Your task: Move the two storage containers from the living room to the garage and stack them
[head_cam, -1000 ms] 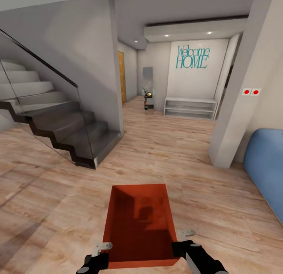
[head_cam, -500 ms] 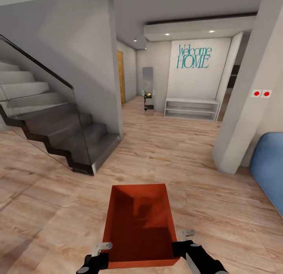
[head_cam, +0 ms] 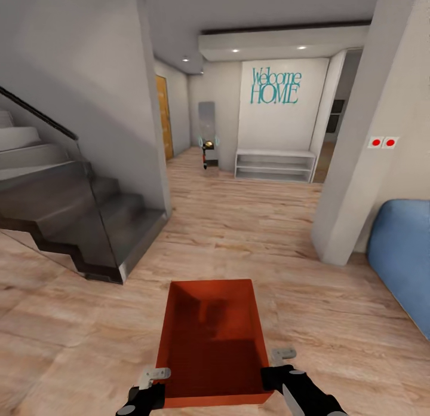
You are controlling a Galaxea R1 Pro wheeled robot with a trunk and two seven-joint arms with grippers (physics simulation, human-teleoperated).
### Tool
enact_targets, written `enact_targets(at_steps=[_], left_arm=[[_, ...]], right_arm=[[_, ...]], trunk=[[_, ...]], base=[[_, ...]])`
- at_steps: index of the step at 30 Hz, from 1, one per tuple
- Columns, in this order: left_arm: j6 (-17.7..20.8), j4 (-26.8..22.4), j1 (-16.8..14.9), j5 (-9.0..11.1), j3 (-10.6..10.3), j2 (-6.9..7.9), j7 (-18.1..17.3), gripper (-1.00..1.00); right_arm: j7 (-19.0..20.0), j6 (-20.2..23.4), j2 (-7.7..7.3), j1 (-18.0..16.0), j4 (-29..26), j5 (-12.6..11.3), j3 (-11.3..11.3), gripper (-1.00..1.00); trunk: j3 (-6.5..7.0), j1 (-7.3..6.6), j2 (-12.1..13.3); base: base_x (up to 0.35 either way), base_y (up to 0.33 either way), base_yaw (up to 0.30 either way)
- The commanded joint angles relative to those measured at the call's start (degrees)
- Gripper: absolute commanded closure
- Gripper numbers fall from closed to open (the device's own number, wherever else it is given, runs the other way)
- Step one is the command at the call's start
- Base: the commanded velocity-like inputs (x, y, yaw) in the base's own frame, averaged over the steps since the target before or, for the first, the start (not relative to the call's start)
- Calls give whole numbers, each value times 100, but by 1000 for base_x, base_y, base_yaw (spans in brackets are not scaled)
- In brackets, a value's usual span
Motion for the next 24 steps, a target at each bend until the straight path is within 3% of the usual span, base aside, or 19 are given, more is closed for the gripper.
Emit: enact_targets(at_steps=[1, 24], left_arm=[[-23, -7, 2, 22, -8, 67, 43, 100], [-23, -8, 2, 22, -8, 67, 43, 100]], right_arm=[[6, 37, -9, -7, -12, 98, -165, 100], [6, 37, -11, -7, -17, 99, -165, 100]], trunk=[[-5, 3, -2], [-5, 3, -2]], base=[[341, 78, -92], [341, 78, -36]])
